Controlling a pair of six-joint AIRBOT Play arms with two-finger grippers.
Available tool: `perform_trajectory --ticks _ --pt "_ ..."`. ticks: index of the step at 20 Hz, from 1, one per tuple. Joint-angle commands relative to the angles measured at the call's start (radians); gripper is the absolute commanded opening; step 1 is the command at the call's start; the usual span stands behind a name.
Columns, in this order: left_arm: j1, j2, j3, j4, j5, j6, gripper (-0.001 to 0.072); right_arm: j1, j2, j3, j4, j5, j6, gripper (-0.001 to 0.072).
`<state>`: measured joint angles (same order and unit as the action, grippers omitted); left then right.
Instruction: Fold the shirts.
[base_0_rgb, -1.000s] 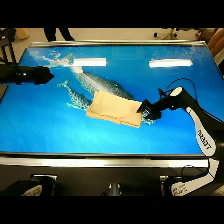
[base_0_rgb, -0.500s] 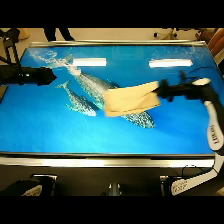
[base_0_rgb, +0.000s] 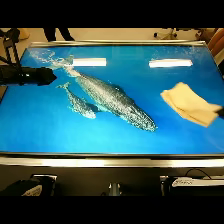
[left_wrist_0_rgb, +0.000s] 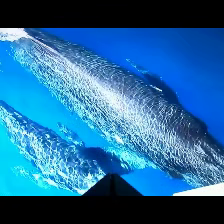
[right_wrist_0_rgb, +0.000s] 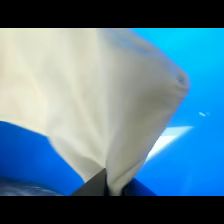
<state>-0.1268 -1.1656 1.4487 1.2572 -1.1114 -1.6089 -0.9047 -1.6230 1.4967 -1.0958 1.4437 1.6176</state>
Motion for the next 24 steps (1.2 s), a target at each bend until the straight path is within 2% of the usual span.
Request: perform_trajectory --ticks 1,7,15,16,17,18,19,22,24 --pt "0.001 0.000 0.000 0.000 0.000 0.000 0.0030 -0.125 0.069 -0.130 -0.244 0.006 0.080 0.0023" --pt "0.001 0.000 0.000 0.000 0.001 0.000 0.0030 -0.151 0.167 -0.468 -0.268 -0.082 0.107 0.0023" --pt "0.001 0.000 0.000 0.000 0.001 0.001 0.0030 -0.151 0.264 -0.587 -0.388 -0.141 0.197 0.0022" --pt "0.001 0.000 0.000 0.000 0.001 0.001 0.0030 -0.151 0.266 -0.587 -0.390 -0.138 0.207 0.0046" --pt "0.001 0.000 0.000 0.000 0.001 0.001 0.0031 -0.151 0.266 -0.587 -0.390 -0.136 0.220 0.0271" --pt "0.001 0.000 0.000 0.000 0.002 0.001 0.0030 -0.151 0.266 -0.585 -0.389 -0.131 0.216 0.0604" --pt "0.001 0.000 0.000 0.000 0.002 0.004 0.0030 -0.151 0.268 -0.571 -0.394 -0.127 0.170 0.0691" --pt "0.001 -0.002 0.000 0.006 0.009 0.034 0.0029 -0.151 0.290 -0.409 -0.454 -0.105 0.134 0.0700" --pt "-0.005 -0.028 0.013 0.068 0.022 0.038 0.0028 -0.105 0.304 -0.232 -0.363 -0.161 0.074 0.0695"
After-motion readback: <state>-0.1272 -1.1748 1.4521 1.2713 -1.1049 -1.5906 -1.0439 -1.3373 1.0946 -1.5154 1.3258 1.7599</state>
